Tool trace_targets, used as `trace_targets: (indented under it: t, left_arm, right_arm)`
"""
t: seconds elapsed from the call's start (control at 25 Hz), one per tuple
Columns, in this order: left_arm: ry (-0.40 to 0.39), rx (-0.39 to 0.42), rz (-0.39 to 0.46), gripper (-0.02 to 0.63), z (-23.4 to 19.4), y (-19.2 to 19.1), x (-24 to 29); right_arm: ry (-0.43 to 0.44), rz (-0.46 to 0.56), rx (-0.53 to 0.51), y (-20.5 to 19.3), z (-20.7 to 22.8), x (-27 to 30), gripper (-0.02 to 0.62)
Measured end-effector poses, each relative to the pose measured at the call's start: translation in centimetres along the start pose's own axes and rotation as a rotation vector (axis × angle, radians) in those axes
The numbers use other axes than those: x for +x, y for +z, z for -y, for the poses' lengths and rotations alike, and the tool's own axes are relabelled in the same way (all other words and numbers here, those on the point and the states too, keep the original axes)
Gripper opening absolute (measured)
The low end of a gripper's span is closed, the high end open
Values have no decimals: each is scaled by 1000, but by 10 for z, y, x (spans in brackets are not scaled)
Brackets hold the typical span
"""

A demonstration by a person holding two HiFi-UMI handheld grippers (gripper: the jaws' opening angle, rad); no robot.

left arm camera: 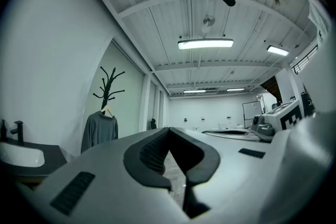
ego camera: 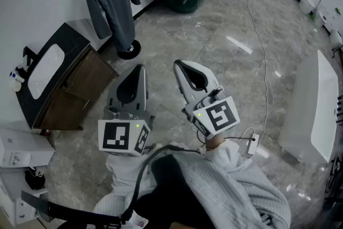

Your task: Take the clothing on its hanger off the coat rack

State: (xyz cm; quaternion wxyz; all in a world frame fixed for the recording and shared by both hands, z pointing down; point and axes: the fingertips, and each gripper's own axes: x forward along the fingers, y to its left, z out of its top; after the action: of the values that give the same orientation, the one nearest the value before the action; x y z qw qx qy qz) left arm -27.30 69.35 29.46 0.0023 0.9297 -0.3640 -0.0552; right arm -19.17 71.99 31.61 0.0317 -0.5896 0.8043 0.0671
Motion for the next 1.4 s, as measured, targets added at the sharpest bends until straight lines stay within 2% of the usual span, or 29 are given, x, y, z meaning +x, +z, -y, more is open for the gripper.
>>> trace_targets:
  t: [0.4,0.56,0.84,1.12,1.4]
  left_arm:
    - [-6,4,1,5,2,-5,9]
    - [-11,5,0,5,6,-8,19]
    - [-20,-10,-35,5,15,-29,48]
    - [-20,-8,-57,5,-23,-50,126]
    - [-32,17,-22,5,-93,-39,251]
  right_arm:
    - [-36,-10,2,-2,10,-4,2]
    - [-25,17,-15,0,16,-6,3]
    - [-46,-3,19,-11,45,-10,3]
    - [-54,-32,54,-45,98,50,3]
    - [-45,7,28,-47,178,170,3]
